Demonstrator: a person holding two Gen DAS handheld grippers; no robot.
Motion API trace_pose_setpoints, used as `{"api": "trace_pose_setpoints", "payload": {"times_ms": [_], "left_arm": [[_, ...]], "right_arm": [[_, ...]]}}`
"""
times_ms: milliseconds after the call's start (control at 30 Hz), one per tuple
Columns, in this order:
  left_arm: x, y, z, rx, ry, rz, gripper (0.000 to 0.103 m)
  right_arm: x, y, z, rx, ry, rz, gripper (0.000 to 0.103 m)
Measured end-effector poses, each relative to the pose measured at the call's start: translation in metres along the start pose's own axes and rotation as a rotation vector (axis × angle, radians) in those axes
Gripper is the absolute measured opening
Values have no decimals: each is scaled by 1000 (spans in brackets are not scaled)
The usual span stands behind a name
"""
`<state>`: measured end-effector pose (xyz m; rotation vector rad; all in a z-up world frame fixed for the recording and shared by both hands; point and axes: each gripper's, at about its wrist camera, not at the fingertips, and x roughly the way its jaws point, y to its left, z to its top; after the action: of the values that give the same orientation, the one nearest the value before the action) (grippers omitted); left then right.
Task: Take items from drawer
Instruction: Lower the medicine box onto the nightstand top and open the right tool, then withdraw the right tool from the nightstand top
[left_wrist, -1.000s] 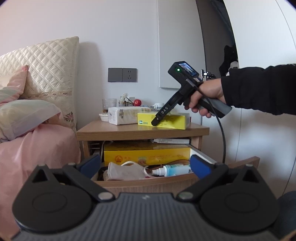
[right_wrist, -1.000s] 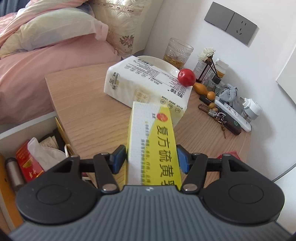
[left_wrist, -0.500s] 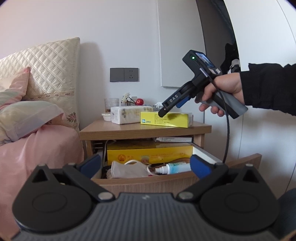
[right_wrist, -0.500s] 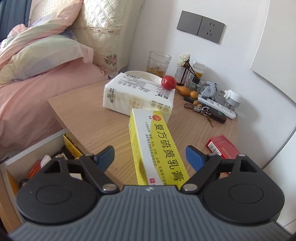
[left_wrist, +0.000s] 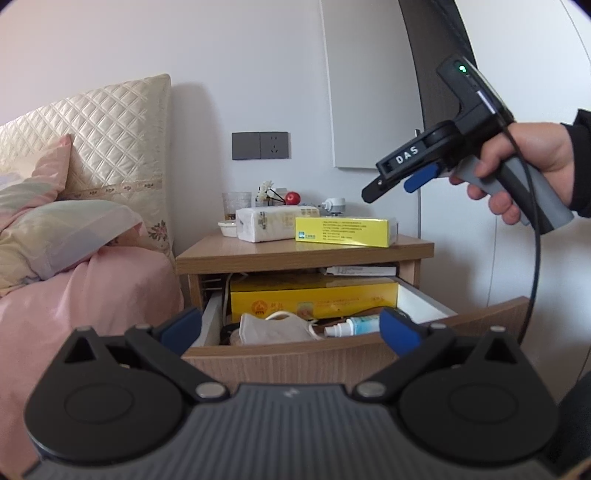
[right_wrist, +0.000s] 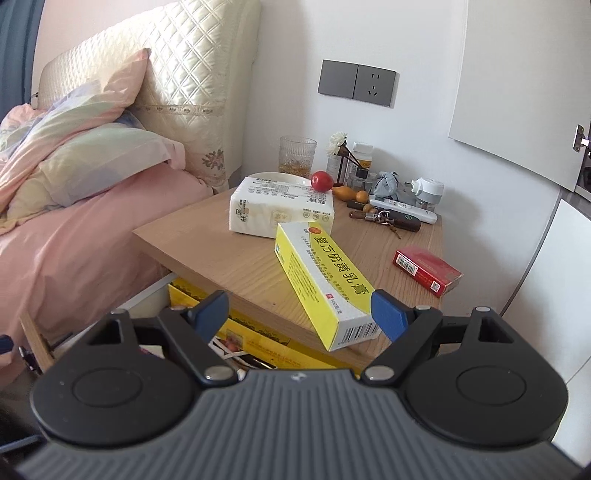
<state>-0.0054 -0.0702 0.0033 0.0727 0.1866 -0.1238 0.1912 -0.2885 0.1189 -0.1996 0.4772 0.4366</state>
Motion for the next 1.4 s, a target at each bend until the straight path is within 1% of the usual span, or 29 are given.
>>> {"api": "trace_pose_setpoints", "payload": {"times_ms": [333, 433, 600, 1000, 1067, 1400], "left_arm": [[-7, 2, 0, -10, -8, 20, 103], [-9, 2, 0, -4, -5, 20, 103], [-12, 5, -1, -4, -8, 23, 103], [-13, 13, -1, -21, -9, 45, 103], [-12, 14, 0, -28, -6, 49, 103], [-15, 11, 0, -28, -13, 52, 103]], "right_arm": [[-47, 16, -34, 79, -71, 4, 86], [-58, 23, -47, 109, -110, -1, 86], [-74, 34, -71, 174, -203, -5, 86], [-92, 80, -124, 196, -437, -52, 86], [-97, 81, -130, 185, -467, -68, 86], [-112, 87, -156, 186, -516, -115, 86]]}}
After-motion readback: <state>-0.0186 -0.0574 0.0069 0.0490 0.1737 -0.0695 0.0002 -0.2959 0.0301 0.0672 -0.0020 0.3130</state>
